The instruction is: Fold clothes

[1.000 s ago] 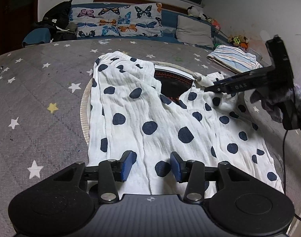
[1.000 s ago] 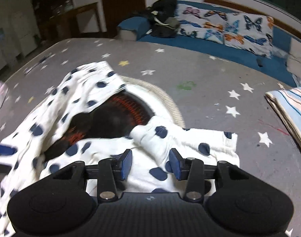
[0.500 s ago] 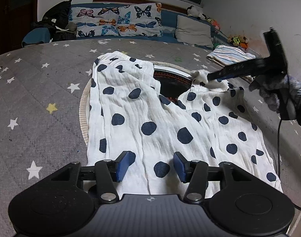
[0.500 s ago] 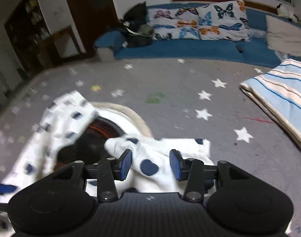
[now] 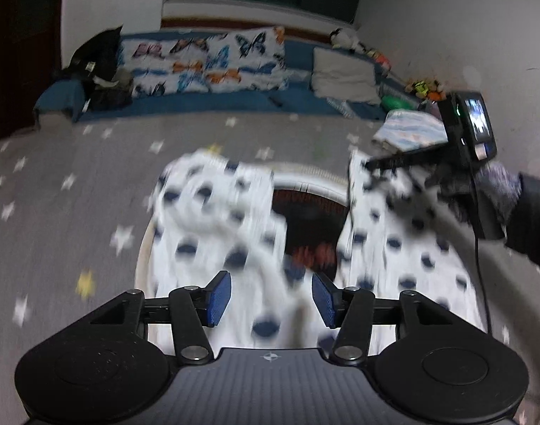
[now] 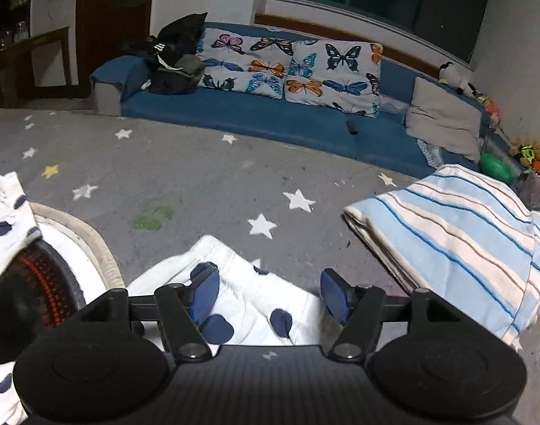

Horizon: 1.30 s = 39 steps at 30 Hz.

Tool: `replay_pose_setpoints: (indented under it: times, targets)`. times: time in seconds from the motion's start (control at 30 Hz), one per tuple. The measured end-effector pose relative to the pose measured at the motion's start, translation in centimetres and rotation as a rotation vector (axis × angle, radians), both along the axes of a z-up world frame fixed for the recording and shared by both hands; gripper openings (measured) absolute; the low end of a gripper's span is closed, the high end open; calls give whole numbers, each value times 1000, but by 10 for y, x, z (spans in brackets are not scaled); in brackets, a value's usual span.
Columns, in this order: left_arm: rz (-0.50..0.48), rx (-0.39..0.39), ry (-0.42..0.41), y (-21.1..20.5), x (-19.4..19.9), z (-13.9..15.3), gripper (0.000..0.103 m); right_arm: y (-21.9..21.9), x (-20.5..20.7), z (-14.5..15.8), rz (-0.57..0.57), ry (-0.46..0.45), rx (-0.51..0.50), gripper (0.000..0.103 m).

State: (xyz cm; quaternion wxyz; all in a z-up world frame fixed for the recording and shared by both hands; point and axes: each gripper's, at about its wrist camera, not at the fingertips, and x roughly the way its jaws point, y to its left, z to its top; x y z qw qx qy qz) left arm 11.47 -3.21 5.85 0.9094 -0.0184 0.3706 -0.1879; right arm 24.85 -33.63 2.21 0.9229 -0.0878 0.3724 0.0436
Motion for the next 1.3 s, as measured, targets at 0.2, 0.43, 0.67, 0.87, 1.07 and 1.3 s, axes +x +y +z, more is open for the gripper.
replay_pose_setpoints:
  times: [0.2, 0.43, 0.67, 0.87, 1.07, 1.3]
  targets:
    - [-30, -48, 16, -20, 65, -3, 54, 7, -38, 17, 90, 24, 75, 80]
    - [-21, -116, 112, -34, 116, -28, 69, 12, -78, 13, 161, 57, 113, 87]
    - [-1, -255, 183, -32, 148, -49, 71, 11, -91, 1, 167, 88, 148, 87]
    - [160, -379, 149, -20, 164, -54, 69, 9, -90, -9, 154, 98, 154, 89]
    - [266, -385, 31, -6, 168, -52, 69, 14, -92, -13, 177, 78, 103, 93]
    - [340, -319, -26, 6, 184, -52, 73, 12, -84, -18, 184, 61, 93, 102]
